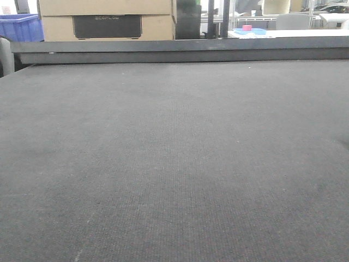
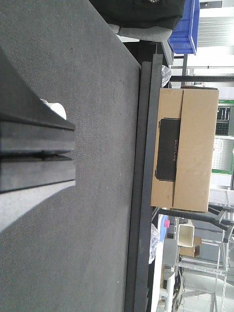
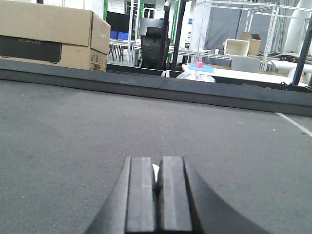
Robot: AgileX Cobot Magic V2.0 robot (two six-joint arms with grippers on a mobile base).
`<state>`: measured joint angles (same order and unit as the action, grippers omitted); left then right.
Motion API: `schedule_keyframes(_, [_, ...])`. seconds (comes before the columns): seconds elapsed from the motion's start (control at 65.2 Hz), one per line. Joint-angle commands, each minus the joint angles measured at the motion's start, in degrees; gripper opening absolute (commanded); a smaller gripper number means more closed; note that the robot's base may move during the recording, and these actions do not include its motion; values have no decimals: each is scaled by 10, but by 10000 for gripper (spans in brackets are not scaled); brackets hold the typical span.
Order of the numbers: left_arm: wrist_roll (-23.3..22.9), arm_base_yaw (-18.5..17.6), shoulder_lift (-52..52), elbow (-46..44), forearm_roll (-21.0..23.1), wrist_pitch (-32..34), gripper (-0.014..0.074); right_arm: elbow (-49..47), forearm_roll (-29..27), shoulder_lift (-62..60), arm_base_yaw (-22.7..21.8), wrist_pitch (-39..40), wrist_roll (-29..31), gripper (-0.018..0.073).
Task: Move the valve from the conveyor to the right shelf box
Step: 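Lower both grippers toward the silver valves on the grey conveyor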
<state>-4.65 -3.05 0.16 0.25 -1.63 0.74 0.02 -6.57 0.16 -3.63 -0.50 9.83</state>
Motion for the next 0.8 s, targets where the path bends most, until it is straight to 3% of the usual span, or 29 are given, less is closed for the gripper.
schedule_keyframes(0.0, [0,0,-2,-2,2,12,-111,0,3,-2,2,14,1,-167])
schedule_keyframes(0.782, [0,0,-2,-2,-1,13,-111,0,3,-2,2,14,1,-167])
